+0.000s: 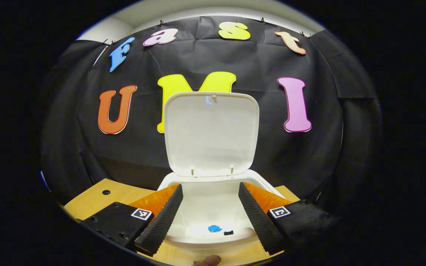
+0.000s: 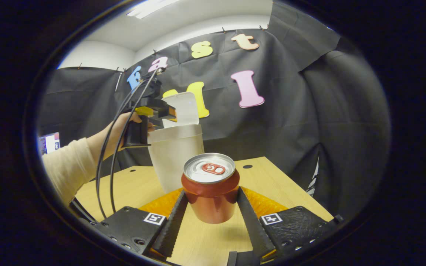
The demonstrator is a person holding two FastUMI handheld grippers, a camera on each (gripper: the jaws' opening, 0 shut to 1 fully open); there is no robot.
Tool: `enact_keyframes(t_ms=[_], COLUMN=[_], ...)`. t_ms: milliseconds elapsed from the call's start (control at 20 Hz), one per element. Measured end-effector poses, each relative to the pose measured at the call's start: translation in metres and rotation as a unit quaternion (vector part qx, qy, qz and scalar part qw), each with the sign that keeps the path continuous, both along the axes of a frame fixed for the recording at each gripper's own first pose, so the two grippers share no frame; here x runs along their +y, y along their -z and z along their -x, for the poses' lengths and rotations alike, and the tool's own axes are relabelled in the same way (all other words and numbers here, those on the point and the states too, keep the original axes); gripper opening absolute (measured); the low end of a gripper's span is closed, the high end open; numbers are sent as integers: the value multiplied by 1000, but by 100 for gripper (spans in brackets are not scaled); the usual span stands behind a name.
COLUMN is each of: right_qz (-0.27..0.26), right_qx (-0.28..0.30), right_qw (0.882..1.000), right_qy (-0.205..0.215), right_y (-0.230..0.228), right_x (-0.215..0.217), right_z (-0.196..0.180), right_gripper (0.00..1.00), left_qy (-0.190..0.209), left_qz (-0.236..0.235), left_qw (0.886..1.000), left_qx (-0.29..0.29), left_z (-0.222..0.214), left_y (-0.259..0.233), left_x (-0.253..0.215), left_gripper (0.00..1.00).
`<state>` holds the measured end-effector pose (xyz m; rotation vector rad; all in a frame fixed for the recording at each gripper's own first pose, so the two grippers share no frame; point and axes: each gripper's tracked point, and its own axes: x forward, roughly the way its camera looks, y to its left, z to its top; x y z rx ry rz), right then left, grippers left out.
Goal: Press the lid of the desktop garbage bin to open it, pick up the crumpled paper on the desktop and throw it into the bin, then pick up the pop can on the desktop and drop it into the bin, and finally close the garbage bin lid.
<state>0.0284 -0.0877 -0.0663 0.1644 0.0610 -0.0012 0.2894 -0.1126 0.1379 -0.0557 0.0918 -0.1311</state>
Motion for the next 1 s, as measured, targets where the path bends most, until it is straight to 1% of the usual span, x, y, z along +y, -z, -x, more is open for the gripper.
enact_keyframes(t_ms=[100, 200, 450, 500, 550, 650, 800, 950, 1000], right_qz=[6, 15, 26, 28, 29, 35, 44, 45, 46], right_qx=[-2, -4, -16, -18, -19, -22, -24, -18, -17], right_qw=[1000, 1000, 999, 999, 999, 999, 999, 999, 999], right_qy=[10, 18, 19, 20, 20, 19, 14, -13, -21], right_y=[1, 1, -8, -9, -11, -14, -17, -17, -19], right_x=[-4, -7, -3, -2, -1, 2, 10, 28, 33], right_z=[-1, 0, 4, 6, 7, 9, 11, 12, 12], right_gripper=[78, 78, 78, 78, 78, 78, 78, 79, 78], left_qy=[0, -4, -7, -10, -11, -11, -13, -16, -15], left_qz=[16, 21, 6, 6, 9, 12, -3, -12, -5], left_qw=[1000, 1000, 999, 999, 999, 999, 998, 998, 998], left_qx=[-9, -23, -48, -48, -44, -42, -53, -57, -58], left_z=[19, 40, 94, 104, 117, 138, 165, 189, 193], left_y=[-7, -15, -21, -17, 1, 15, 35, 62, 70], left_x=[11, 29, 63, 69, 74, 82, 95, 107, 111], left_gripper=[99, 99, 98, 98, 97, 98, 98, 98, 98])
